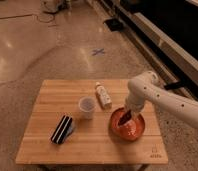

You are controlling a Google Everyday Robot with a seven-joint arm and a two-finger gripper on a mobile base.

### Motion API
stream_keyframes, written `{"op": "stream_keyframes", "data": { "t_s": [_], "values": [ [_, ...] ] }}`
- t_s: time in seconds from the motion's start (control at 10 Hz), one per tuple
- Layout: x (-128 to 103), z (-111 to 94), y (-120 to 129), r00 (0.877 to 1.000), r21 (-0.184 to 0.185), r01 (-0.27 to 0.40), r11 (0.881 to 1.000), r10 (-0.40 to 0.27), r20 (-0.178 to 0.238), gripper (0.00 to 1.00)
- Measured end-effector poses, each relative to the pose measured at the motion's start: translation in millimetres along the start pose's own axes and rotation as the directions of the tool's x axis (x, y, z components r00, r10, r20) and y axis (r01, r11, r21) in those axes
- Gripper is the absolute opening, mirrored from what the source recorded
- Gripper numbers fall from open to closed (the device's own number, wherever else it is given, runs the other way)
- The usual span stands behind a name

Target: Place the pepper in the ceramic bowl

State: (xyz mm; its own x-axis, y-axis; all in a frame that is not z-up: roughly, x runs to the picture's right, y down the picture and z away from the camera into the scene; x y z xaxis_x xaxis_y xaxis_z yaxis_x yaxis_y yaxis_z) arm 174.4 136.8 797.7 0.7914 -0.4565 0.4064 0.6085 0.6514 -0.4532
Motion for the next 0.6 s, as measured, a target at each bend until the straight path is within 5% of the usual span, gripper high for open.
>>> {"op": "stream_keyframes", "data": {
  "t_s": [0.6],
  "values": [
    [-4.5, 8.7, -1.3, 1.0, 0.001, 0.008, 1.0, -0.008, 0.014, 0.8]
  ]
}}
